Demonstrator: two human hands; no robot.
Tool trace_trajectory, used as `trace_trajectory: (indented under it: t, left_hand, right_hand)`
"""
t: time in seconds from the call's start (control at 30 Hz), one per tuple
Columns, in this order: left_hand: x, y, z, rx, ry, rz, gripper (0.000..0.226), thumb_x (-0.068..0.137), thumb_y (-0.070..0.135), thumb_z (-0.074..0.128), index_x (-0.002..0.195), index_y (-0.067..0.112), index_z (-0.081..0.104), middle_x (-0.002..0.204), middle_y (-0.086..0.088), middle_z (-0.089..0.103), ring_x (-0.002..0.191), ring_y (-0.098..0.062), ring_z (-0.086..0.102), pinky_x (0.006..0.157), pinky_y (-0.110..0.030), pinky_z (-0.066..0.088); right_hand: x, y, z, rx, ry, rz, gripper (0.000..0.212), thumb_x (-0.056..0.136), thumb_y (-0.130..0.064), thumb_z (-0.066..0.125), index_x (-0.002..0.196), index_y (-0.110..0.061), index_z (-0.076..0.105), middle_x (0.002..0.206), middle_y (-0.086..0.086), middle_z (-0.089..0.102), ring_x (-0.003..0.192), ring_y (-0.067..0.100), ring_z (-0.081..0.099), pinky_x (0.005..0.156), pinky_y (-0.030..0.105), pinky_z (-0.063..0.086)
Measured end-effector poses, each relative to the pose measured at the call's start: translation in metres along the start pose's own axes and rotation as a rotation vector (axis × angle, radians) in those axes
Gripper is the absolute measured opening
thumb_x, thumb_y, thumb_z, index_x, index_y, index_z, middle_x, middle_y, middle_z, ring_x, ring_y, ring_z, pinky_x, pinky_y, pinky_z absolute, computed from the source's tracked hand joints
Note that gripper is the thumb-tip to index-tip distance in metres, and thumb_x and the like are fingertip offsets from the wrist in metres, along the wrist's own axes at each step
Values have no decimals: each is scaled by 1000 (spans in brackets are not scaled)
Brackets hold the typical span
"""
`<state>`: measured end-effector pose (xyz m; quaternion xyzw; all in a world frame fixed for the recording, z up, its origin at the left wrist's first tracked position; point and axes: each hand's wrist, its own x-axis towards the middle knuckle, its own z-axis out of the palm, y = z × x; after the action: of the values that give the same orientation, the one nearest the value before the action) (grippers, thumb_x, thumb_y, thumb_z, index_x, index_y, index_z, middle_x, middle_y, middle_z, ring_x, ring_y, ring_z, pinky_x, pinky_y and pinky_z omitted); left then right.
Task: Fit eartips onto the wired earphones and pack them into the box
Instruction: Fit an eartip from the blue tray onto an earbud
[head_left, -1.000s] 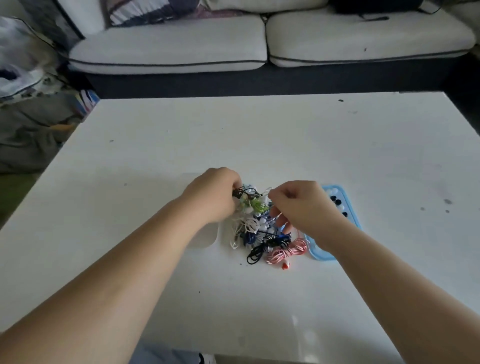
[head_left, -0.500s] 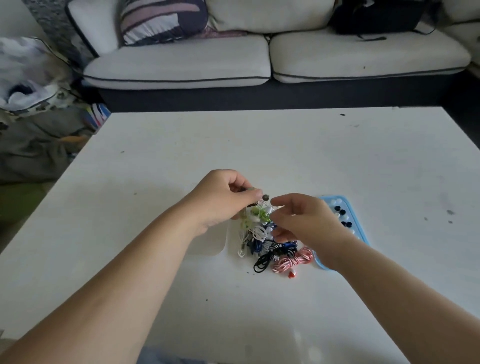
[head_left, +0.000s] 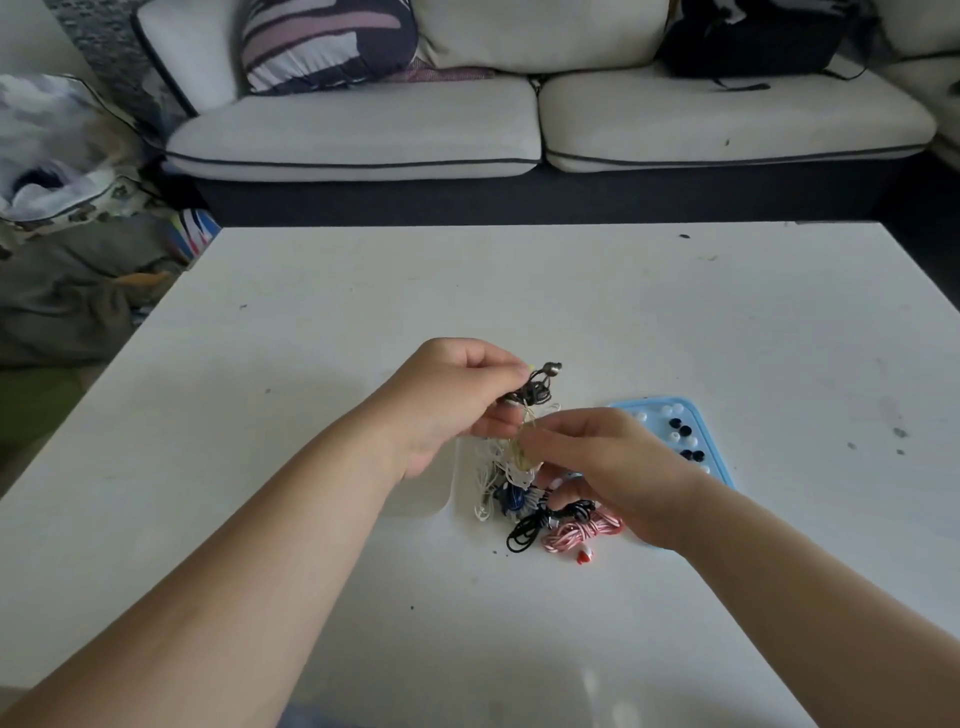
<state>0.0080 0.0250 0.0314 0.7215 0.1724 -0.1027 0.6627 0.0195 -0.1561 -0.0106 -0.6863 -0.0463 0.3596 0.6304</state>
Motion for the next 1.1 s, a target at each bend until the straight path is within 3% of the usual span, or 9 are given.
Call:
trace_trajectory:
  t: [0.13,0.27,0.4,0.57,0.73,0.83,0.9,1.0,1.1]
  left_hand:
    - [6,-12,-5,185,57,-118,37,102,41,60,102,5,71,89,-12,68,64,-19,72,67,-36,64]
    - [3,-16,-9,397,91,-123,50,107,43,44,102,-1,67,79,-13,70,67,-28,70,71,-41,65]
    - [-6,-5,-2,384,62,-123,65,108,50,38,89,-2,71,68,-9,68,56,-24,65,55,-32,58]
    - [-16,4,11,173,-25,-153,72,104,64,37,90,4,76,78,-10,75,71,-24,70,62,-36,61]
    - [-23,5,21,397,175,13,69,105,56,38,89,-4,69,81,-21,75,69,-35,73,73,-46,64]
    - [-34,5,36,291,79,-79,70,105,56,37,85,0,72,76,-17,75,65,-26,68,60,-35,60]
    - [-42,4,53,153,-1,-133,65,106,55,39,91,3,75,80,-13,76,73,-23,71,66,-35,60]
    - [-55,2,78,-108,39,-101,45,107,45,47,98,13,77,90,-5,79,85,-22,76,73,-36,61]
    - [-66,3,95,-257,62,-108,34,105,37,56,96,13,78,81,-2,75,74,-16,73,71,-33,60]
  right_hand:
    - [-3,-2,0,-70,12,39,20,93,-16,64,93,2,72,77,8,66,70,21,59,64,37,52]
    - [-6,-9,-2,50,1,-26,26,99,-8,52,106,-11,77,74,10,62,68,27,54,57,35,46]
    - [-8,-12,-3,181,22,-95,32,97,0,48,115,-9,73,73,5,65,64,26,56,60,38,45]
    - [-13,-13,0,115,86,-195,18,91,-4,62,103,-9,74,79,12,69,72,29,61,64,41,46]
    - [-24,-14,-9,337,184,-237,16,96,4,59,106,0,71,94,19,68,81,31,70,71,40,57]
    - [-40,-16,-16,446,186,-252,16,95,3,59,108,2,69,96,20,68,84,32,70,72,36,58]
    - [-53,-18,-19,465,177,-273,16,95,3,60,108,2,68,95,19,70,87,32,70,74,36,59]
    - [-72,-14,-22,469,120,-290,14,95,3,60,107,2,67,97,20,69,90,34,72,81,39,61]
    - [-86,-7,-26,457,99,-292,13,94,1,61,105,4,68,100,19,71,95,35,71,96,45,58]
